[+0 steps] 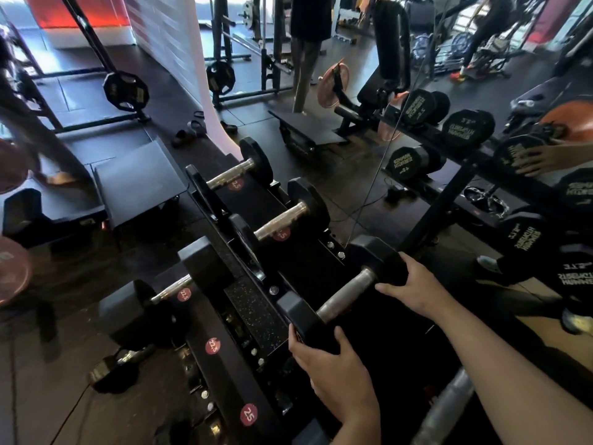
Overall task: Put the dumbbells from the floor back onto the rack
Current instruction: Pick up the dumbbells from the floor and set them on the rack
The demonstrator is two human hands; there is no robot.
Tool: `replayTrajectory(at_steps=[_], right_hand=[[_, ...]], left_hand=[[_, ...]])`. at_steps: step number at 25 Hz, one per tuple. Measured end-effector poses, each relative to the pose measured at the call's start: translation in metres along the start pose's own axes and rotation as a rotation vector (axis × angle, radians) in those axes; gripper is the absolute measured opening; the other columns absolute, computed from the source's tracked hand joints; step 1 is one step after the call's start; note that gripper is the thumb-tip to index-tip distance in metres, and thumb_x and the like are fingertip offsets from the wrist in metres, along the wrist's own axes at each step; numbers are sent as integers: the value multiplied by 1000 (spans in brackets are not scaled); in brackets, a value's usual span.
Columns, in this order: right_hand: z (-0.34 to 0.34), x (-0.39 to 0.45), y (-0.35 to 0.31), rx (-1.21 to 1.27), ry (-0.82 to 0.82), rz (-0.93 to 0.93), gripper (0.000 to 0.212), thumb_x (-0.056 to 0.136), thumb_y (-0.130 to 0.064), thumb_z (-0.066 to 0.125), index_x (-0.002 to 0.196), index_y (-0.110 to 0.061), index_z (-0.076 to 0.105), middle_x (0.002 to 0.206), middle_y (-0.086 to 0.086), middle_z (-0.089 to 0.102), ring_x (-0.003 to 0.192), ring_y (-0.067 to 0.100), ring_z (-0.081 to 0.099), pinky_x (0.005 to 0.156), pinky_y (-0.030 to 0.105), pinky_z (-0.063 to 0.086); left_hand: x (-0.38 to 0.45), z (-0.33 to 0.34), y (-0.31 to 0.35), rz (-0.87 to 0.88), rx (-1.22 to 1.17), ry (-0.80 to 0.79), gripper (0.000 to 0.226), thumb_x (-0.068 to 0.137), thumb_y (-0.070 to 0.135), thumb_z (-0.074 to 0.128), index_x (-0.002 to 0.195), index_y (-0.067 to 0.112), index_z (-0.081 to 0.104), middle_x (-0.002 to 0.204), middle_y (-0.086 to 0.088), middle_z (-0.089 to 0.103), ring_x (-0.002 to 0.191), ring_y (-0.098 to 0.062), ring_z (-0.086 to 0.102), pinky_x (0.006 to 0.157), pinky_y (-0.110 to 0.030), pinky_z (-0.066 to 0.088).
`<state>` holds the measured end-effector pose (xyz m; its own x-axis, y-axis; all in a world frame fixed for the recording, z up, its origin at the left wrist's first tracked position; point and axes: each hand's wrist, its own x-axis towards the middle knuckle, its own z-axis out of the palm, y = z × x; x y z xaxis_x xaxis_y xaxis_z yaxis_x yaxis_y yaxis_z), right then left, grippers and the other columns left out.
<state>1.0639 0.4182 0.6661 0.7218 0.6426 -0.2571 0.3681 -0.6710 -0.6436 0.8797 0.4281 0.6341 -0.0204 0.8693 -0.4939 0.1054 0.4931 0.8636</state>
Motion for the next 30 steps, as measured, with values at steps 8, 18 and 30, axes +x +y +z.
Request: replayTrajectory(at_steps=[8,18,30], right_hand=[[6,-42,-33,129,199,-42,64,92,-33,72,150,-27,47,143,5,57,137,23,51,104,30,38],[-12,-111,-76,220,230,-203,46,100,-43,56,146,-37,50,145,1,57,137,19,51,109,38,41],[0,-34,-214,188,183,-361,47,101,-43,56,147,-40,47,144,-1,57,136,20,52,98,33,41]], left_hand=[[18,-14,28,129,-82,-37,79,88,22,78,152,24,32,154,-4,36,134,-17,46,101,-29,39],[32,-71,104,246,-40,-141,86,84,38,78,153,20,30,154,-9,37,136,-30,46,107,-47,47],[135,-103,219,259,-118,-55,91,83,45,77,154,18,27,155,-15,34,132,-35,50,102,-45,45]])
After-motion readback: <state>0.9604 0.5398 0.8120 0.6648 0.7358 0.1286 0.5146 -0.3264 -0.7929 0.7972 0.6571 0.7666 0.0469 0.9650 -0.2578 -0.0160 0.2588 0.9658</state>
